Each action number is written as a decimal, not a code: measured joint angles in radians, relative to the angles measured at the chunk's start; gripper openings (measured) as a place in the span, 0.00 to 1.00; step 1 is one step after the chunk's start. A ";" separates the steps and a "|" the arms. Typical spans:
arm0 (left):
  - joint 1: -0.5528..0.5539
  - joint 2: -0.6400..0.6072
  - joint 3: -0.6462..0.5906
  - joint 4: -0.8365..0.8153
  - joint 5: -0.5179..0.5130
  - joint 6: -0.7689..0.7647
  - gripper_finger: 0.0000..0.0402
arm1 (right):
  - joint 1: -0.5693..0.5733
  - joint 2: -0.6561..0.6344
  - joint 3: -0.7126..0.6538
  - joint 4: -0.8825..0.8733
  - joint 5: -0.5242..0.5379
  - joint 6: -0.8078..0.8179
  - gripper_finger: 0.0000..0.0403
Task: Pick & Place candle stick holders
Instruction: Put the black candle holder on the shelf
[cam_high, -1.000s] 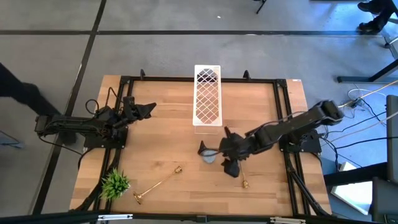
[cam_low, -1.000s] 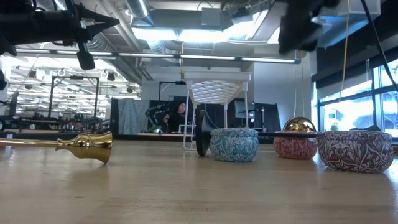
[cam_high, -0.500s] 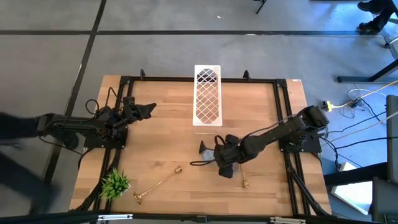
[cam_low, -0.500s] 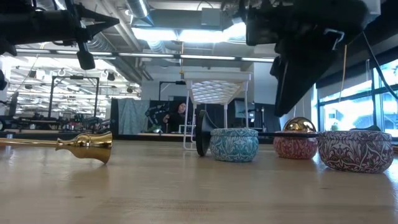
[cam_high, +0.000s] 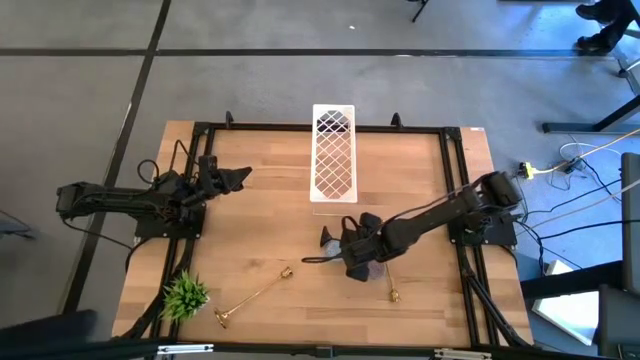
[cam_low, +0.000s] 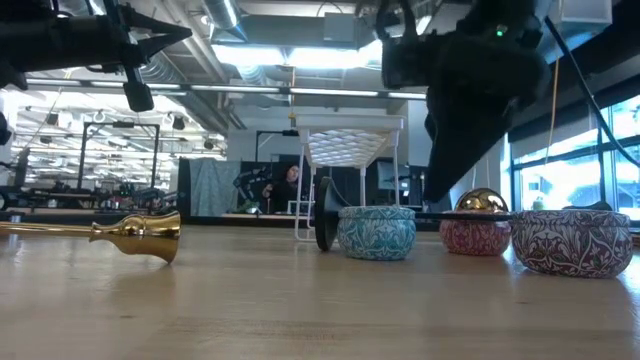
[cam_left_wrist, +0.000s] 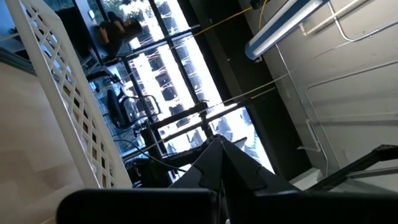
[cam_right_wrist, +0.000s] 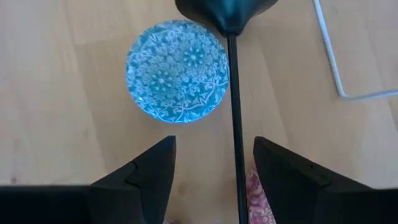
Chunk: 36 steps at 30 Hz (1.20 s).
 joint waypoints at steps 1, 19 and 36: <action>0.000 0.000 0.000 0.000 0.000 0.000 0.00 | -0.001 0.003 0.000 -0.004 -0.002 0.000 0.55; 0.000 0.002 0.000 -0.011 0.008 -0.006 0.00 | -0.033 0.079 -0.017 0.019 -0.011 0.042 0.55; 0.000 0.002 0.000 -0.017 0.026 -0.009 0.00 | -0.035 0.085 -0.016 0.038 -0.112 0.173 0.12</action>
